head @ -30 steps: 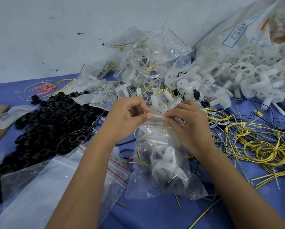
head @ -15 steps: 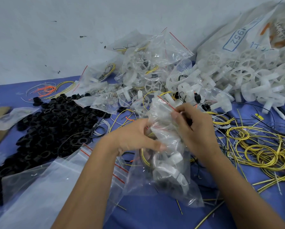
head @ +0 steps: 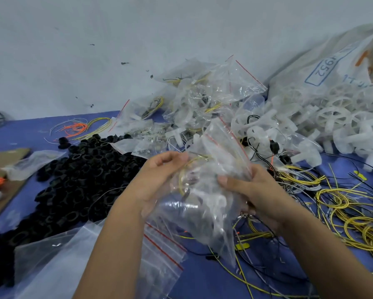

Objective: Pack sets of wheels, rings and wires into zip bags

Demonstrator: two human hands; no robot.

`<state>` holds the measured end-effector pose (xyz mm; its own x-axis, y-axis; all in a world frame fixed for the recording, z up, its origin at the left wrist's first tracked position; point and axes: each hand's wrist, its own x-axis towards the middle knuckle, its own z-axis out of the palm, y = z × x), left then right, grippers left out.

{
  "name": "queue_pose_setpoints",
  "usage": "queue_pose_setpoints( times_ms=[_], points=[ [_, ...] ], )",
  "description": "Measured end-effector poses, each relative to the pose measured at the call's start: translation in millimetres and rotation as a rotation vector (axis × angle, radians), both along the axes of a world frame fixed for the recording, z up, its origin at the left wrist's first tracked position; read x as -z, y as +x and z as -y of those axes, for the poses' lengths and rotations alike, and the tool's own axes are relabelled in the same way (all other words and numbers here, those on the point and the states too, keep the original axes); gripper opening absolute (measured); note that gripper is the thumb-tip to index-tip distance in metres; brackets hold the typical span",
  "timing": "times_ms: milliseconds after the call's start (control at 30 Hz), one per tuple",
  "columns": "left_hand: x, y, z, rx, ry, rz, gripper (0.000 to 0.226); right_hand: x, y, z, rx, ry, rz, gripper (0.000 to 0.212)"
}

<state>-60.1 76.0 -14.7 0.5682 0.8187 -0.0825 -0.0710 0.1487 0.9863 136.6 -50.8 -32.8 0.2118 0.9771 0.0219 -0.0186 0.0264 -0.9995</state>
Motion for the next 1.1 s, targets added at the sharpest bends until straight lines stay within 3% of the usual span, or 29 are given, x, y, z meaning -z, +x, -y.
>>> queue_pose_setpoints(
  times_ms=[133, 333, 400, 567, 667, 733, 867, 967, 1100],
  points=[
    [-3.6, -8.3, -13.3, -0.267, -0.161, 0.126, 0.038, -46.1, 13.2, -61.0, 0.222, -0.010, -0.161, 0.017],
    [-3.9, -16.0, -21.1, -0.353, -0.201, 0.140, 0.036, -159.5, 54.3, -193.9, 0.302, 0.245, -0.552, 0.007],
    [-5.0, -19.0, -21.0, -0.357, -0.188, 0.150, 0.034, -173.5, 55.9, -211.0, 0.313, 0.225, -0.639, 0.017],
    [-17.3, -38.1, -25.5, -0.447, -0.164, 0.171, 0.029, -126.6, 3.4, -184.8, 0.351, -0.001, -0.225, 0.019],
    [-22.1, -56.6, -27.5, -0.475, -0.143, 0.155, 0.028, -68.1, -42.6, -121.0, 0.074, -0.069, 0.077, 0.007],
    [-23.4, -68.3, -28.8, -0.490, -0.125, 0.134, 0.027, -29.6, -70.3, -77.6, -0.068, -0.089, 0.336, 0.020],
    [-27.0, -82.4, -31.4, -0.531, -0.112, 0.104, 0.025, 12.9, -115.3, -21.0, -0.050, -0.099, 0.984, 0.046],
    [-28.1, -85.2, -31.3, -0.532, -0.113, 0.089, 0.025, 15.8, -136.2, -2.3, -0.142, -0.170, 1.169, 0.068],
    [-30.5, -80.1, -28.7, -0.507, -0.094, 0.075, 0.024, 21.9, -153.9, 4.0, -0.092, -0.138, 1.198, 0.084]
  ],
)
